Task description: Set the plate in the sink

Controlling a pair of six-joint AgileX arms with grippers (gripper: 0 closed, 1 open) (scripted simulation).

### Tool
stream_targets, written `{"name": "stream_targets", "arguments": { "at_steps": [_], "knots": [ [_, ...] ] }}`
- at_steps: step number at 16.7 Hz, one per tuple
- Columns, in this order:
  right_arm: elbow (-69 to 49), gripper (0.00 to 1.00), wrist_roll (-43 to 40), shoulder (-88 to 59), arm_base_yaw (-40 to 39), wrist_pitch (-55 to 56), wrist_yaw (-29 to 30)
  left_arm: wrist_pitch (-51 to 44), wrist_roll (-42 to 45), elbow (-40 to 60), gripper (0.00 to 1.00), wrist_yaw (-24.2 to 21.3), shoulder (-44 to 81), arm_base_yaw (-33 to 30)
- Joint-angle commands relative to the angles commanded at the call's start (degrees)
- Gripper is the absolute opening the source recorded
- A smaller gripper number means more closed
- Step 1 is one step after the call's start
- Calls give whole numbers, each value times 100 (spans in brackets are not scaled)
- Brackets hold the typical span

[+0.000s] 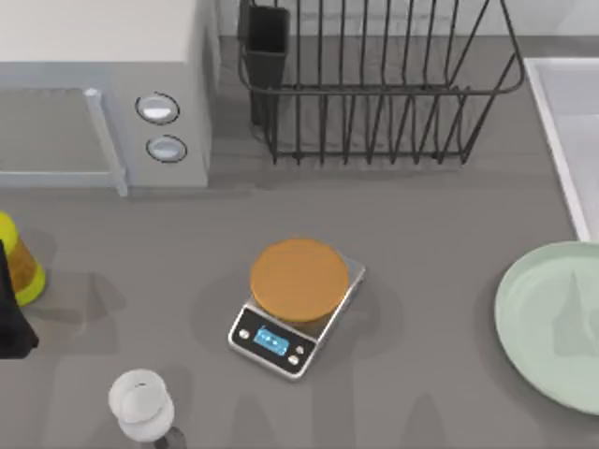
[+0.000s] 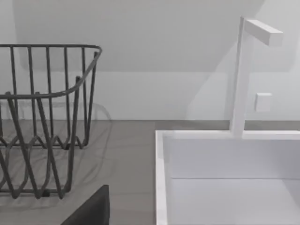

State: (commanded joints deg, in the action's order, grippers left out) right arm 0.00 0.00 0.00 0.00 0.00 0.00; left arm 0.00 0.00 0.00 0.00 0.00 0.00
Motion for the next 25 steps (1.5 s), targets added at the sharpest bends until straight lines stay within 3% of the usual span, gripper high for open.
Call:
{"name": "stream_targets", "arguments": {
  "at_steps": [9,13,18,25],
  "knots": [
    [-3,100,1,-3,-1,-2,0,0,0,0,100,0,0,0],
    [-542,100,187,-613,-181,-465,0,0,0,0,100,0,0,0],
    [-2087,100,719,-2653,-698,-1791,0,0,0,0,100,0,0,0],
    [-4809,100,1657,-6601,-1608,-4126,1,0,0,0,100,0,0,0]
  ]
}}
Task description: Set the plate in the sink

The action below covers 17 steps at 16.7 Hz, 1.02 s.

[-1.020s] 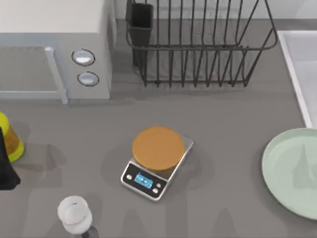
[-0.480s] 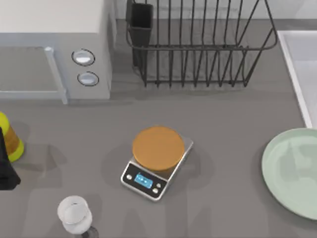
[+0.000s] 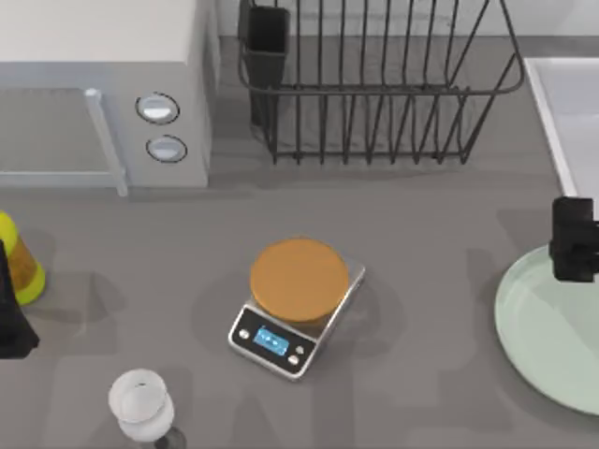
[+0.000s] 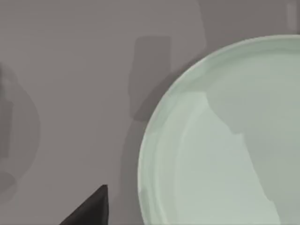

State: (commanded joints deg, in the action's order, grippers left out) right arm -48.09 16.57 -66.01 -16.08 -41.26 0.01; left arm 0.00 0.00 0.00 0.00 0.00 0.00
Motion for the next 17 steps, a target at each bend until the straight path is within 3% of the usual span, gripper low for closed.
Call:
{"name": "stream_targets", "arguments": {
  "at_steps": [8,17],
  "knots": [
    [-2145,100,740,-3162,-718,-1841,0,0,0,0,100,0,0,0],
    [-2250,100,797,-3438,-751,-1893,-1,0,0,0,100,0,0,0]
  ]
}}
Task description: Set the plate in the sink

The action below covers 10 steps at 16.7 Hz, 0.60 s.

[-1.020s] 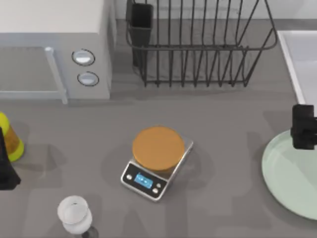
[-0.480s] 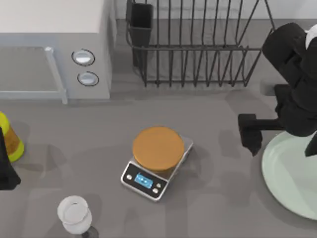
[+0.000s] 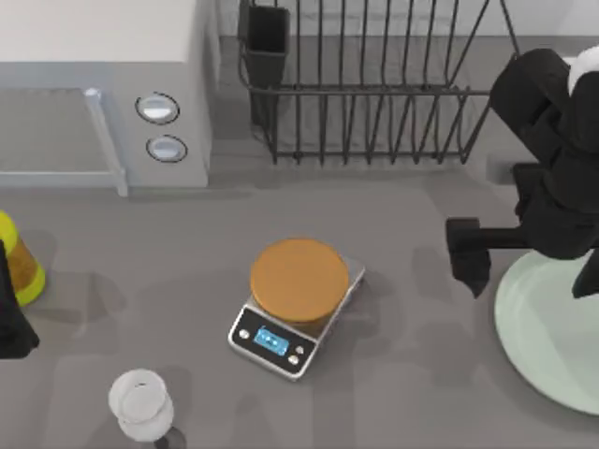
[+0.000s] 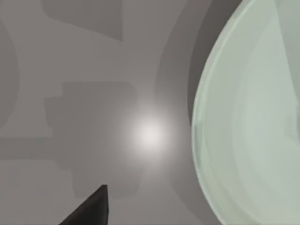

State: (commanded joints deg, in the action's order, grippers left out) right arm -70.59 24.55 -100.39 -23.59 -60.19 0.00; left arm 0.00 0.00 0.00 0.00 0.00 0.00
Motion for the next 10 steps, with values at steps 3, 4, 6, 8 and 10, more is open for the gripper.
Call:
{"name": "stream_targets", "arguments": {
  "at_steps": [3,4,6,8,10],
  "knots": [
    [320,100,8,-250,-9,563,1,0,0,0,100,0,0,0],
    [460,100,12,-366,-15,839,2,0,0,0,100,0,0,0],
    [756,100,21,-605,-25,1429,3,0,0,0,100,0,0,0],
    [1019,100,29,-820,-34,1908,5,0,0,0,100,0,0,0],
    [1177,100,36,-962,-42,2150,5,0,0,0,100,0,0,0]
  ]
}}
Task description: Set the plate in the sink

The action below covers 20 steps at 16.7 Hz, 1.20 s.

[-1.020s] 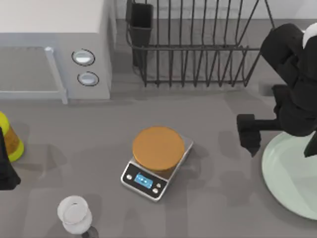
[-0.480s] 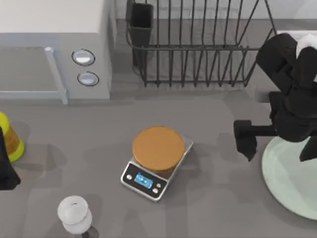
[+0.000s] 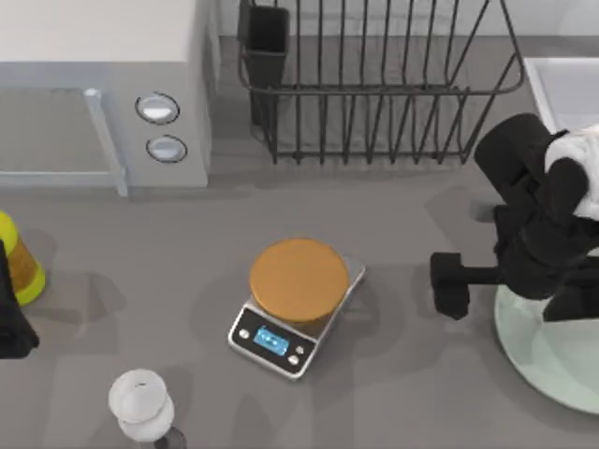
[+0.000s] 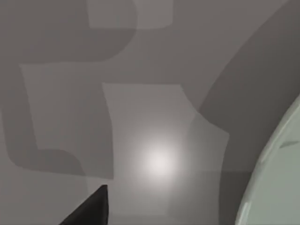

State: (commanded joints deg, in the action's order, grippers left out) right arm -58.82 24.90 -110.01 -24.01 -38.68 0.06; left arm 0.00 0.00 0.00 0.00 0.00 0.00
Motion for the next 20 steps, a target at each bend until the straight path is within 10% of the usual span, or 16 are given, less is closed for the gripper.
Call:
{"name": "stream_targets", "arguments": {
  "at_steps": [4,17,20],
  "knots": [
    [20,100,1,-21,-1,29,0,0,0,0,100,0,0,0],
    [20,2,1,-21,-1,29,0,0,0,0,100,0,0,0],
    [20,0,1,-21,-1,29,0,0,0,0,100,0,0,0]
  ]
}}
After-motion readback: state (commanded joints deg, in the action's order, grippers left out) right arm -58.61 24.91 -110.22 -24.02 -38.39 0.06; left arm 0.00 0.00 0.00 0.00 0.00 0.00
